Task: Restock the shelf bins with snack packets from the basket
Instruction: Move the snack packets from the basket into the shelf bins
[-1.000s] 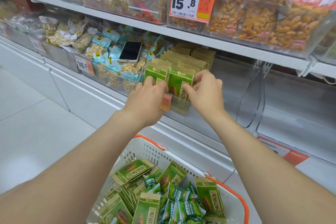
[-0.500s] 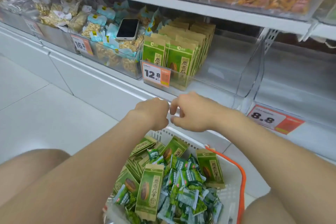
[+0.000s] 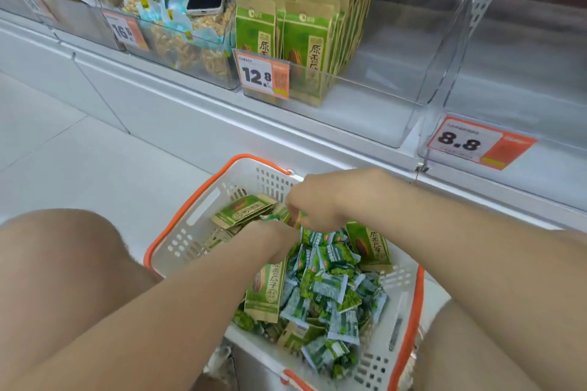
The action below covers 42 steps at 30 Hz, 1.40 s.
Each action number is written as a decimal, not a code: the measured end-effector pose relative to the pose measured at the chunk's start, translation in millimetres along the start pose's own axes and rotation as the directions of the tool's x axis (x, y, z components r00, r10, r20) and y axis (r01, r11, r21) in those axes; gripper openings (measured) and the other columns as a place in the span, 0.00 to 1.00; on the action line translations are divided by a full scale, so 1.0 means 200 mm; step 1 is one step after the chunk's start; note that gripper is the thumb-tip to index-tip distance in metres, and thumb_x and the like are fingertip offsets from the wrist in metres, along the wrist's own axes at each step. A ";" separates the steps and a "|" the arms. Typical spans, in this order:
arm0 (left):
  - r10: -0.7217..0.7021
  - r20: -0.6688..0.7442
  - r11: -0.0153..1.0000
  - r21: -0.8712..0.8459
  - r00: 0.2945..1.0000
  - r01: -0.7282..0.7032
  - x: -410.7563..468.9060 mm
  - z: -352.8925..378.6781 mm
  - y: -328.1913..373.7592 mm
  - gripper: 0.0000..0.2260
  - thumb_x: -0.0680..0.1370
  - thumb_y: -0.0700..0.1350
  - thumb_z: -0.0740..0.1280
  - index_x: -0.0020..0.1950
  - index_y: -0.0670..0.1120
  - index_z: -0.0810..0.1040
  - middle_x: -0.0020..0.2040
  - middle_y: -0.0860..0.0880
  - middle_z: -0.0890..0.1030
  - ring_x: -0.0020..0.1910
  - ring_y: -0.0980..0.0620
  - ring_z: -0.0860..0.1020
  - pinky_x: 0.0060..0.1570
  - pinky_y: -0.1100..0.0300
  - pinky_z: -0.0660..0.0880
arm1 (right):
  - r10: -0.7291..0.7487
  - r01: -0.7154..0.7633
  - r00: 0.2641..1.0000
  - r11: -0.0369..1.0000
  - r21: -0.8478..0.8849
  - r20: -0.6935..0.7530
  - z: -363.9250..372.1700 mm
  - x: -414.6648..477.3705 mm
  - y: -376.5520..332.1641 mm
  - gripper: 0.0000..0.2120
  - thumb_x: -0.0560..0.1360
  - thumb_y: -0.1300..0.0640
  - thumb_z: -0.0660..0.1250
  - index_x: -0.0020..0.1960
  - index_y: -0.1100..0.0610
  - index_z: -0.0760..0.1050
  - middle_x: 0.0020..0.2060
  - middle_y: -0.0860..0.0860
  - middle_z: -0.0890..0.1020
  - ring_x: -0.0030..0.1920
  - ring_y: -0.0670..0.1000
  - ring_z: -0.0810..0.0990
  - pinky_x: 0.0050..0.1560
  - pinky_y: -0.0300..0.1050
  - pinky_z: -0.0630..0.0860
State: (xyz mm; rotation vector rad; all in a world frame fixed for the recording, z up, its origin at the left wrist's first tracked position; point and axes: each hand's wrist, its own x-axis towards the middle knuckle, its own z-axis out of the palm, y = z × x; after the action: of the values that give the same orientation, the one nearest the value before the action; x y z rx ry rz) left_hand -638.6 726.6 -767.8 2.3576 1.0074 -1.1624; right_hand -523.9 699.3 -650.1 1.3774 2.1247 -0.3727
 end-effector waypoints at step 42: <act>-0.263 -0.676 -0.114 -0.687 0.688 -0.718 -0.72 -0.74 -0.22 0.09 0.81 0.42 0.72 0.59 0.39 0.83 0.53 0.40 0.87 0.51 0.43 0.87 0.50 0.53 0.85 | 0.657 0.365 0.542 0.378 0.851 -0.524 -0.33 -0.38 0.30 0.01 0.80 0.54 0.72 0.49 0.49 0.81 0.37 0.50 0.88 0.40 0.51 0.88 0.46 0.57 0.86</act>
State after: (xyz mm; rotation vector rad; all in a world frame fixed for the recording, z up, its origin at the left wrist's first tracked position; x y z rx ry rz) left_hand -647.5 774.0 -561.5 1.2838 0.8777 0.7624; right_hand -468.5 703.2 -548.2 2.9868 2.4798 -1.1744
